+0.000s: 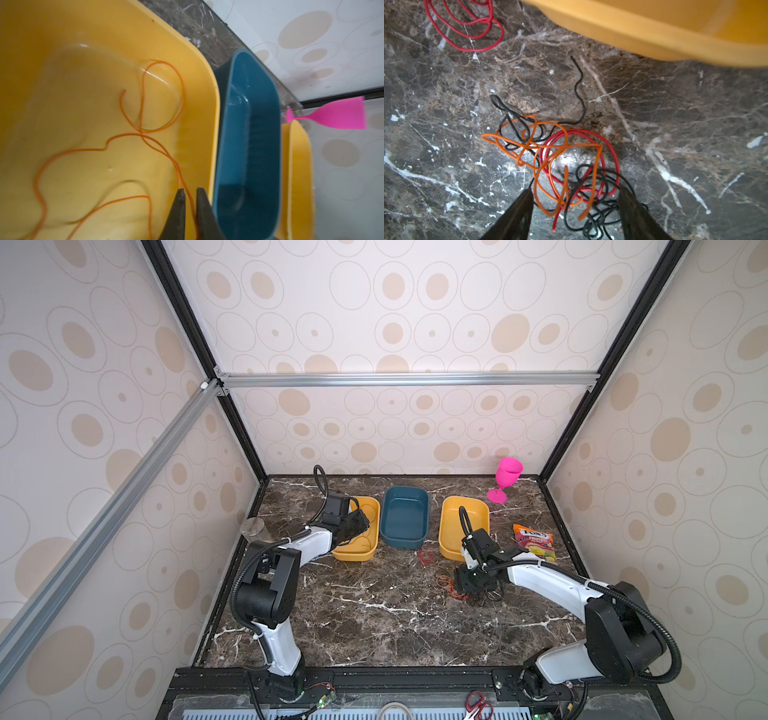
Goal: Untangle the cables
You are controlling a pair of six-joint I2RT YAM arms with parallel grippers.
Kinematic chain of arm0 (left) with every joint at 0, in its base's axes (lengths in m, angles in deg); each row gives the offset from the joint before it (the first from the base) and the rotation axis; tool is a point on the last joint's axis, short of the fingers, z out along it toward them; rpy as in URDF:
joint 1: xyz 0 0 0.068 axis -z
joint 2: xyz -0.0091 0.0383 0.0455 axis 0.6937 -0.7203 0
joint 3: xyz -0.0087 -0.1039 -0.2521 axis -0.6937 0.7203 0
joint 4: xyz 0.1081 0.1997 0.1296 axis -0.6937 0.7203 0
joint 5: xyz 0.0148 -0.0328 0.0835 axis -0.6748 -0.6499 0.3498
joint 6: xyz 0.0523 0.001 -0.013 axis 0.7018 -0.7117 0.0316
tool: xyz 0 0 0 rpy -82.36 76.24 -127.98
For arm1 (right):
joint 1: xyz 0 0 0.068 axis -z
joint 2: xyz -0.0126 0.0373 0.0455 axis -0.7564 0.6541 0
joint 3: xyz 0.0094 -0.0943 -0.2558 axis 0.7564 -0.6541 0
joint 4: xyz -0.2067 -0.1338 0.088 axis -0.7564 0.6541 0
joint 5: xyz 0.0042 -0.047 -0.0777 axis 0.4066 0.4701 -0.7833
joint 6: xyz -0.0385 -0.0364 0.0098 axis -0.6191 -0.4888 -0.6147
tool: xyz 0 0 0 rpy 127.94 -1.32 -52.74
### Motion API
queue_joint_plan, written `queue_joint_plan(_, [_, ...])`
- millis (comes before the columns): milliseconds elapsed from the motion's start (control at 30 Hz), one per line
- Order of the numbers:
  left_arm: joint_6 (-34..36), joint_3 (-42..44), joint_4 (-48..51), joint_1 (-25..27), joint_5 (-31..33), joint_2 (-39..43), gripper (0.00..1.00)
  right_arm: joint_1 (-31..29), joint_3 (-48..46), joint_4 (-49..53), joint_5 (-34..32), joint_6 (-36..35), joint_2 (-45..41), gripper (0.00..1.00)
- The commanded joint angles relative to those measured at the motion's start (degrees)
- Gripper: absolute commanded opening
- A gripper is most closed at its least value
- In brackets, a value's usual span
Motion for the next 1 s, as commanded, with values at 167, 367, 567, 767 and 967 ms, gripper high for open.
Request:
queue_joint_plan(167, [9.4,-7.2,12.0,-0.2,9.2,1.7,0.52,0.2,1.6,1.8,-0.2,0.0,-0.7,0.67])
queue_joint_plan(367, [13.2,-10.6,15.9,-0.2,11.2,3.1,0.55,0.2,2.7,3.9,-0.9,-0.2,-2.3,0.67])
queue_joint_plan(567, [16.1,-9.9,15.3,-0.1,6.2,8.5,0.55,0.3,3.8,6.4,-2.7,0.7,-4.3,0.69])
queue_joint_plan(767, [16.2,-2.4,12.0,2.7,-1.6,15.2,0.55,0.4,5.3,7.2,-0.6,0.9,-2.6,0.7])
queue_joint_plan(967, [13.2,6.0,7.4,7.6,-4.1,20.3,0.54,0.5,4.0,4.2,0.3,1.7,2.2,0.62])
